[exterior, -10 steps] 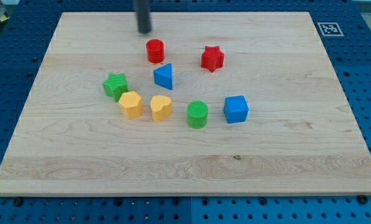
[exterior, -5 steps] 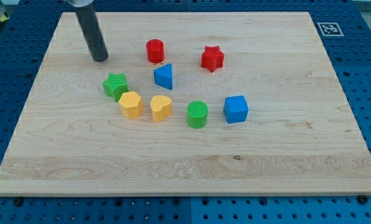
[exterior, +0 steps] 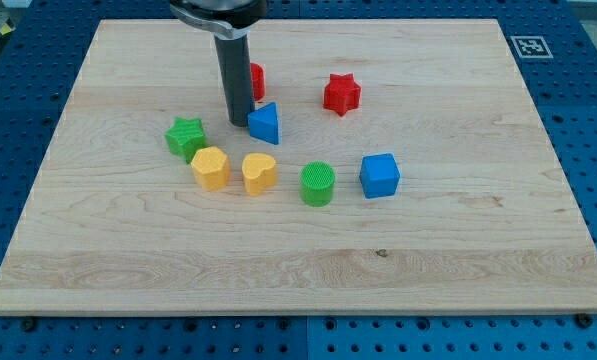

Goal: Push the blue triangle slightly towards the right

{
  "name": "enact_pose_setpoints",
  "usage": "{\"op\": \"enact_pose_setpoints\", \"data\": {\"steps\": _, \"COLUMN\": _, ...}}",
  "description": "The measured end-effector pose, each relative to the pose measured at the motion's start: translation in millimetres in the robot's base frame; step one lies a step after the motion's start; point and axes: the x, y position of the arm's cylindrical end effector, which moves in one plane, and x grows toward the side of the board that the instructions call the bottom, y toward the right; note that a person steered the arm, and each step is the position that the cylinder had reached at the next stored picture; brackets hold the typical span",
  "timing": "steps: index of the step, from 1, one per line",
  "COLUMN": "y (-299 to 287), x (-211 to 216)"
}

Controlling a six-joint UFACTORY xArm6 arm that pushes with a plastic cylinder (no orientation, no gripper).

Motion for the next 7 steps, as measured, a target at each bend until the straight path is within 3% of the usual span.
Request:
{"op": "enact_pose_setpoints", "data": {"steps": 5, "y": 17.0, "x": 5.5}}
{"op": "enact_pose_setpoints", "data": {"steps": 7, "y": -68.0, "x": -41.4}}
